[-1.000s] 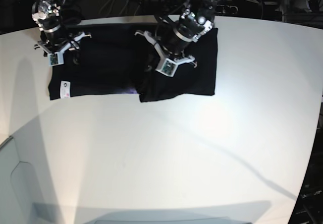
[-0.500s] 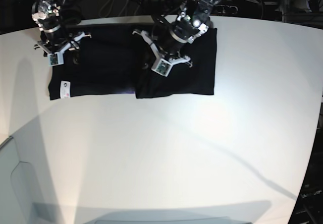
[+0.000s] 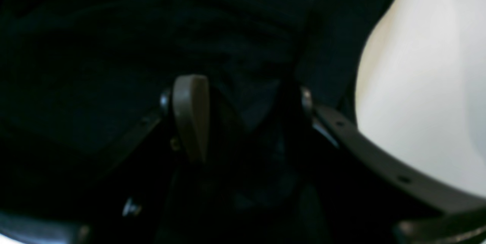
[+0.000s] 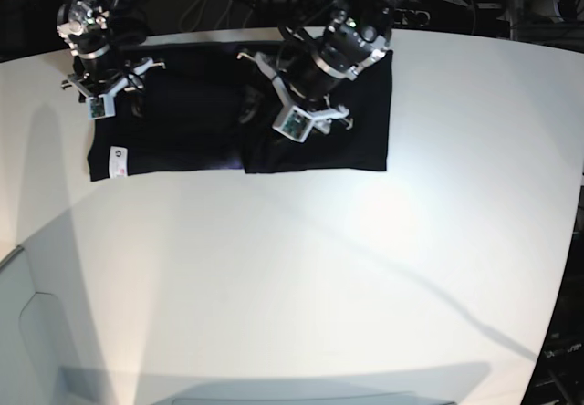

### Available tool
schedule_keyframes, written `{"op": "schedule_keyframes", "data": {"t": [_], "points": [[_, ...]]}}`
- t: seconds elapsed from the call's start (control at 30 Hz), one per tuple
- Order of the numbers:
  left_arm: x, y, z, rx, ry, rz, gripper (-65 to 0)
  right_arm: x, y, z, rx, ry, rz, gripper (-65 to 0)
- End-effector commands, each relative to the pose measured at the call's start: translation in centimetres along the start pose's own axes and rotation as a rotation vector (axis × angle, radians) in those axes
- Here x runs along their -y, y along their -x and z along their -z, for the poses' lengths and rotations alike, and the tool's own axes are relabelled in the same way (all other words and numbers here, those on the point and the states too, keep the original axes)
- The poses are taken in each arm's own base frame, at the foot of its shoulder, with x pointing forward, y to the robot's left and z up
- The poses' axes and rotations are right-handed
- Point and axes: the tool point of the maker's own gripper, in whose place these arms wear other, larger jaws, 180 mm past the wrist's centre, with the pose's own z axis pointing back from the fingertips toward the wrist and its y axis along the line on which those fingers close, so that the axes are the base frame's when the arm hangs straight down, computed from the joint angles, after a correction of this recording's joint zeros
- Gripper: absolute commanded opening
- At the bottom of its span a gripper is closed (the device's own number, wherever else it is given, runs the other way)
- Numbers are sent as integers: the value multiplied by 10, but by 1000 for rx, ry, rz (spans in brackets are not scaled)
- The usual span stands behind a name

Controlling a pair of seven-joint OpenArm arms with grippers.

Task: Fold the T-shirt properly
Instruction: 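Fold the left gripper's end of the strip over toward the right gripper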

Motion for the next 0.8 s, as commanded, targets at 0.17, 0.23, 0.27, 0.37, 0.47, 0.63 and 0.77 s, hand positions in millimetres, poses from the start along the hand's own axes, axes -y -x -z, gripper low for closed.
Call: {"op": "schedule_keyframes", "data": {"t": [0.17, 0.23, 0.27, 0.37, 0.47, 0.63, 0.77], "points": [[-36, 28, -22, -58, -87, 3, -311, 6, -14, -3, 50, 15, -5, -344], [-47, 32, -28, -68, -119, -10, -311, 7, -14, -3, 52, 17, -5, -344], [-50, 33, -29, -68, -131, -15, -311, 7, -16, -2, 56, 17, -4, -344], [-56, 31, -30, -64, -144, -19, -311, 7, -18, -1, 61, 17, -4, -344], [-52, 31, -29, -56, -120, -65, -311, 6, -18, -1, 61, 17, -3, -344], [-44, 37, -21, -65, -68, -138, -311, 7, -19, 0, 64, 17, -3, -344], [-18, 56, 6, -124, 44, -197, -311, 7, -19, 0, 64, 17, -3, -344]]}}
